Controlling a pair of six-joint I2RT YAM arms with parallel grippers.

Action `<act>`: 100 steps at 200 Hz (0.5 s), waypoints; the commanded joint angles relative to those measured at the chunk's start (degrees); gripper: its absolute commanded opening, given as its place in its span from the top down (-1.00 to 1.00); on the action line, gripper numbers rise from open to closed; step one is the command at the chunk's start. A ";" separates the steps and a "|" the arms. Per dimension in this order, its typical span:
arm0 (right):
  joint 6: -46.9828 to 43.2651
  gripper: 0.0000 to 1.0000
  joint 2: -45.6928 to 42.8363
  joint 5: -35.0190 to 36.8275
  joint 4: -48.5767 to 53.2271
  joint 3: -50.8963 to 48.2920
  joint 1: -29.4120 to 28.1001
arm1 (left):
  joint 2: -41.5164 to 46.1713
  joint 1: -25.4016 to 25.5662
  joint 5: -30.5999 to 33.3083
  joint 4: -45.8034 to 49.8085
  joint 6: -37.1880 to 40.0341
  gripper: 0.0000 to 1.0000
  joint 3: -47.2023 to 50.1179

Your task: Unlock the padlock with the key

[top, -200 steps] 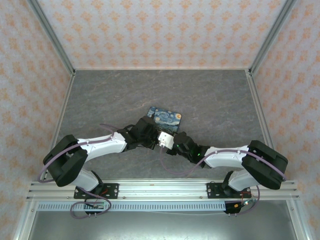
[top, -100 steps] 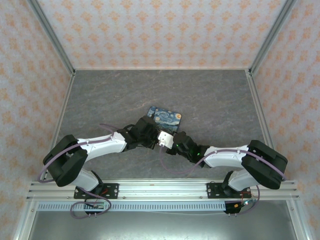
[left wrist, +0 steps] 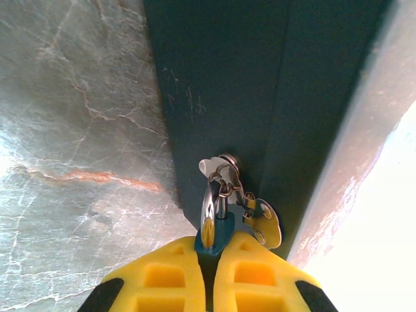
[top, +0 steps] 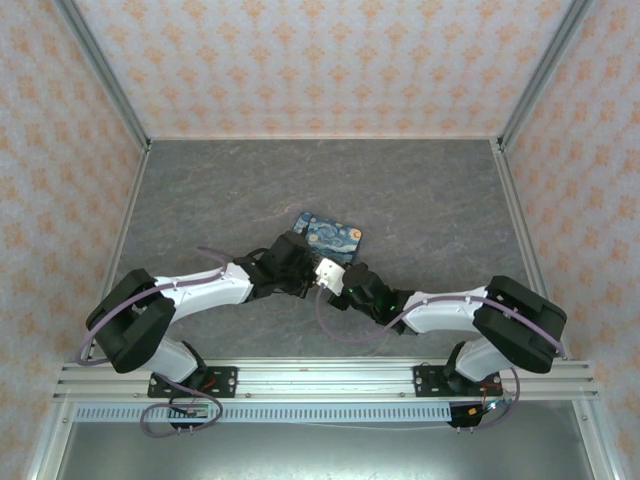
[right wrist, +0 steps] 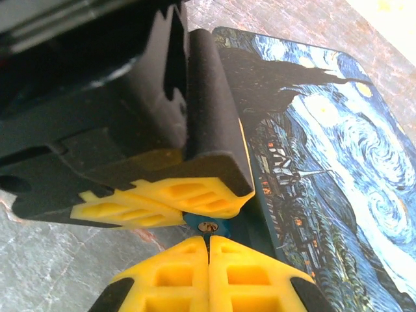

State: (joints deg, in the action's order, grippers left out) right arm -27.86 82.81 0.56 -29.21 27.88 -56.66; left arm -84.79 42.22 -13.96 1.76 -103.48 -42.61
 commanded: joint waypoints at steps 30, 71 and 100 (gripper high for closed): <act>12.04 1.00 0.62 -5.91 -2.52 1.26 4.30 | 0.13 0.32 -1.25 -0.44 0.20 1.00 -1.86; 17.38 1.00 1.10 -9.61 -2.43 1.83 6.19 | -0.02 0.32 -1.47 -0.47 0.12 1.00 -1.86; 21.50 1.00 2.01 -11.02 -2.51 2.42 6.91 | -0.11 0.19 -1.57 -0.57 0.04 1.00 -1.85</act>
State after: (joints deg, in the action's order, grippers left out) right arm -12.08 83.42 -10.37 -29.87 28.34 -51.24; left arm -84.79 41.87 -12.99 1.89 -103.50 -42.70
